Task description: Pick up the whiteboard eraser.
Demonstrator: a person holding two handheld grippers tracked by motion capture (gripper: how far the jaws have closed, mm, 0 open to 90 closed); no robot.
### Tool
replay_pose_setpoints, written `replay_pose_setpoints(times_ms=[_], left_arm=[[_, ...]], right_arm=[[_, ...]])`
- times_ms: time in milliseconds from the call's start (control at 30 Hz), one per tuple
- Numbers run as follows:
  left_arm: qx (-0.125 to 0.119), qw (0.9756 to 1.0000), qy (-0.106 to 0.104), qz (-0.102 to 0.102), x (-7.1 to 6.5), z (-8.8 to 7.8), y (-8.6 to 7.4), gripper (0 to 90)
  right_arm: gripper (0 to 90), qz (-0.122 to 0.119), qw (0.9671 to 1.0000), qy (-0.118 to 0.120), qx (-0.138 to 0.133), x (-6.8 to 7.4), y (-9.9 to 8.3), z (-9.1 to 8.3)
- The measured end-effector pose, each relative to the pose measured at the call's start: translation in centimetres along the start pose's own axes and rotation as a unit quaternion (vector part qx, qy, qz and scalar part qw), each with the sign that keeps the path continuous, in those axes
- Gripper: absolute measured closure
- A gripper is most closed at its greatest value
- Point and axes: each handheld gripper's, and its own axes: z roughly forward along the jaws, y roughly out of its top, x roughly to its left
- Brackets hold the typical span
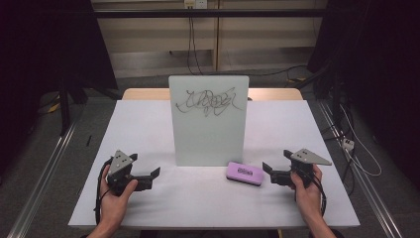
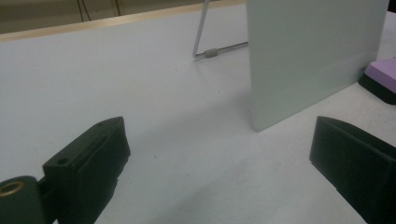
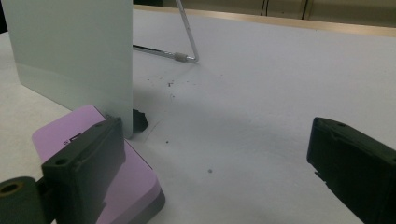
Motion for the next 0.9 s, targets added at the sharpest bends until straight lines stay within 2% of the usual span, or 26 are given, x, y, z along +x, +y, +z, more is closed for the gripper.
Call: replay_pose_setpoints(times_ms=[167, 433, 667, 700, 767, 833, 900], left_arm=[[0.005, 1.0, -0.006, 0.003, -0.13, 0.11, 0.01, 4.3], [0.004, 1.0, 0.0, 0.001, -0.18, 0.1, 0.11, 4.5], [0.006, 1.0, -0.003, 0.004, -0.65, 0.06, 0.09, 4.8], [-0.003, 1.0, -0.007, 0.004, -0.79, -0.01, 0.14, 5.0], [-0.005, 0.9999, -0.01, 0.009, -0.85, -0.14, 0.26, 5.1], [-0.008, 0.9999, -0.01, 0.006, -0.89, -0.16, 0.27, 5.0], [-0.005, 0.9999, -0.011, 0.008, -0.86, -0.15, 0.22, 5.0]], right_arm=[[4.4, -0.004, 1.0, 0.0, 0.002, -0.02, -0.02, 0.03], [5.8, -0.012, 0.9999, 0.001, 0.003, 0.09, -0.04, 0.03], [6.5, -0.016, 0.9998, 0.008, 0.001, 0.39, 0.22, -0.15], [6.5, -0.012, 0.9999, 0.011, -0.001, 0.44, 0.29, -0.16], [7.9, -0.011, 0.9997, 0.021, 0.0, 0.45, 0.43, -0.13], [8.8, -0.01, 0.9997, 0.02, 0.0, 0.5, 0.52, -0.1], [10.5, -0.008, 0.9999, 0.008, 0.003, 0.61, 0.75, -0.01]])
